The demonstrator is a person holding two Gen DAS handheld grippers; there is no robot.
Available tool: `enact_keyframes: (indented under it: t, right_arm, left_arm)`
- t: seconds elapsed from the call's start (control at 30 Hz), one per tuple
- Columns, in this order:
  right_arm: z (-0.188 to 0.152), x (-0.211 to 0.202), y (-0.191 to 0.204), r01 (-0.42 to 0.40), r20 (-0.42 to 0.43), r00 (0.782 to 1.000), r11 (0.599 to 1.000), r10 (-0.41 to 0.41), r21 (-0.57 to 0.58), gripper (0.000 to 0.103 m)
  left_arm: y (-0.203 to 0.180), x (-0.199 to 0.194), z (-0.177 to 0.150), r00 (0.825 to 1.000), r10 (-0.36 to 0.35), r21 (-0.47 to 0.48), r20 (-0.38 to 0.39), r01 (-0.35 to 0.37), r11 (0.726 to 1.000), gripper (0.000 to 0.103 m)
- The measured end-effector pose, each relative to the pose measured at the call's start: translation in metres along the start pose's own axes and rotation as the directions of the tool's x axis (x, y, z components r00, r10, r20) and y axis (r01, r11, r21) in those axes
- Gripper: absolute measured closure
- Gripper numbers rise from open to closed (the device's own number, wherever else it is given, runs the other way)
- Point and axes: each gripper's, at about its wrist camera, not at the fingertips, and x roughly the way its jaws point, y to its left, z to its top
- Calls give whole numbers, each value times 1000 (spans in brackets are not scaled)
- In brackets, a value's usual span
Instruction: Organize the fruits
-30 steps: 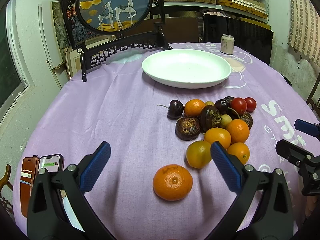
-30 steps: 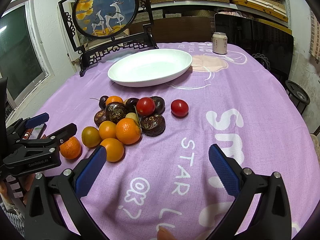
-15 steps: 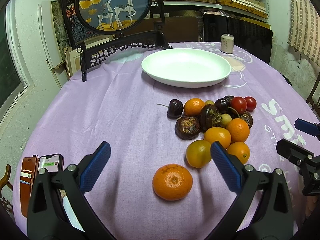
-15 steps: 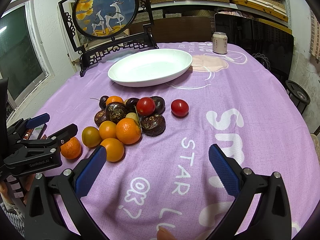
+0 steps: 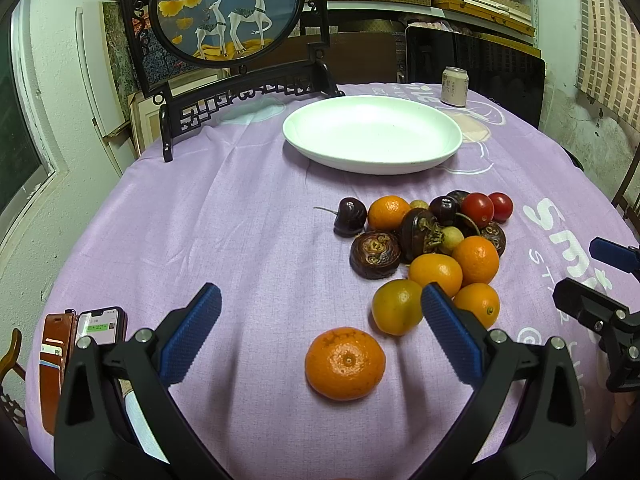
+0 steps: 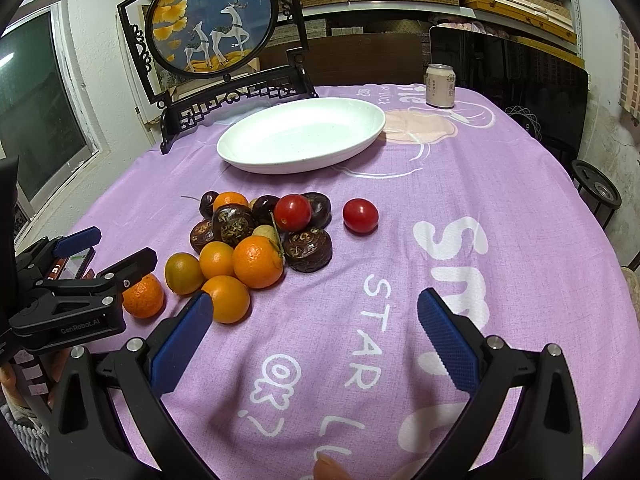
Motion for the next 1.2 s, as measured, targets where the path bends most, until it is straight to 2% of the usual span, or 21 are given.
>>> enact_keyframes:
  t: [0.4,0.67,0.87,1.0,1.07,1.2]
  right_arm:
    - [-2,0,4,-4,-5,1000,1000,4,-5,1]
    - [-3,1,5,0,-16,1000,1000,0,-12,1]
    - [-17,18,0,57,-120,990,993,-69,-103,1]
    - [-24,29,-6,37,-197,979,993,-59,-116,1]
    - [-24,33,-6,25,-217,975,993,-49,-112,1]
    - [-27,35,-4,24,-240,969,988,-61,-153,1]
  left_arm:
    - [-1,1,-3,1000,1,1,-5,-1,1000,2]
    - [-4,6,-4,999,-7,12,-40,8,1000,2]
    - [-7,27,-17,988,-9,69,-155,20,997,2]
    - [-10,37,-21,975,-28,79,-219,46,996,2]
    - [-9,38,-21,974,-40,68,-224,57,996,2]
    - [3,43,-23,963,-113,-1,-244,116,993,2]
